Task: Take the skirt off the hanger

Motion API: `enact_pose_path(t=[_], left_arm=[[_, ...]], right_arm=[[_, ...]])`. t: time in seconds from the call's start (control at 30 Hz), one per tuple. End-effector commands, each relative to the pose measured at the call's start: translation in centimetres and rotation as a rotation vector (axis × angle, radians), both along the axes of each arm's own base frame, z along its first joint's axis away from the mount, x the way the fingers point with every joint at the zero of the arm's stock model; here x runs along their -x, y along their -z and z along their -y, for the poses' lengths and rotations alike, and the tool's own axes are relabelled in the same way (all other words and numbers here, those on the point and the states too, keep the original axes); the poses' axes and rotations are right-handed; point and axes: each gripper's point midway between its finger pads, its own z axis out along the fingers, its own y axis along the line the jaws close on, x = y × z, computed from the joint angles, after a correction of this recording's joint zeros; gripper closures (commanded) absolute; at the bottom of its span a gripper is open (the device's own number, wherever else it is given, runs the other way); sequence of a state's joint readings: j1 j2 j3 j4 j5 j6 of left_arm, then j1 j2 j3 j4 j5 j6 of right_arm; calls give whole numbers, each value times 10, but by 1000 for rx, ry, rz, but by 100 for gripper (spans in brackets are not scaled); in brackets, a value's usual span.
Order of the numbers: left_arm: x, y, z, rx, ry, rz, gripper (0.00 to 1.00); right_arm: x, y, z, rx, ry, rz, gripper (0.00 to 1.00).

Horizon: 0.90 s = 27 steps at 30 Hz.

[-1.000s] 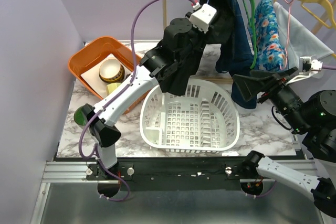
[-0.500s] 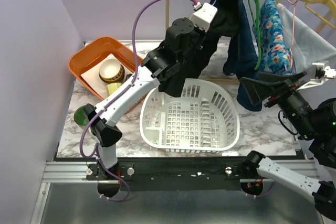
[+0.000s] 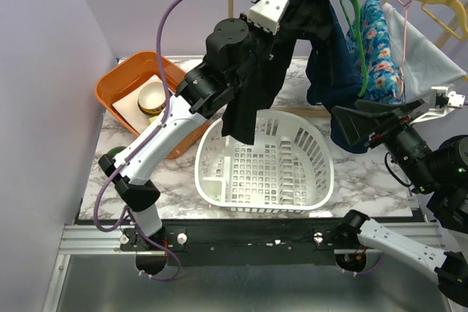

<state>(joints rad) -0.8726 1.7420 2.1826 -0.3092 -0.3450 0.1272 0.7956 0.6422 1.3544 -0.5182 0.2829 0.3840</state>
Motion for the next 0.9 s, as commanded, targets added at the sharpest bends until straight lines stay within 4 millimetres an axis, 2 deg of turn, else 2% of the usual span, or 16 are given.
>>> enact_pose_path(t=[0.0, 0.07, 0.13, 0.2, 0.23, 0.27, 0.33, 0.37, 0.7, 0.77, 0.8, 0.87], left_arm=[[26, -55, -24, 112, 20, 108, 100], [33, -57, -30, 107, 33, 101, 100], [39, -48, -30, 70, 58, 86, 100], [49, -53, -40, 75, 67, 96, 100], [50, -43, -39, 57, 71, 83, 100], [58, -51, -49, 74, 73, 97, 100], [62, -46, -53, 64, 79, 90, 100], [68, -50, -59, 69, 79, 97, 100], [91, -42, -74, 23, 127, 63, 100], [98, -42, -77, 24, 147, 50, 100], [102, -35, -78, 5, 161, 30, 100], [114, -30, -76, -5, 217, 5, 100]], right_arm=[[-9, 3, -2, 2, 27, -10, 4], [-10, 3, -4, 22, 23, -5, 4], [-12, 1, -9, 35, 12, -5, 4], [-13, -1, -11, 44, 4, -1, 4], [-14, -2, -14, 51, 1, 0, 4], [-14, -5, -15, 54, -5, 9, 4], [-15, -7, -20, 62, -23, 12, 4], [-14, -10, -20, 64, -26, 20, 4], [-10, -17, -24, 27, -59, 32, 6], [-10, -21, -25, 24, -62, 42, 7], [-9, -24, -27, 25, -71, 51, 8], [-8, -36, -27, 34, -77, 75, 9]])
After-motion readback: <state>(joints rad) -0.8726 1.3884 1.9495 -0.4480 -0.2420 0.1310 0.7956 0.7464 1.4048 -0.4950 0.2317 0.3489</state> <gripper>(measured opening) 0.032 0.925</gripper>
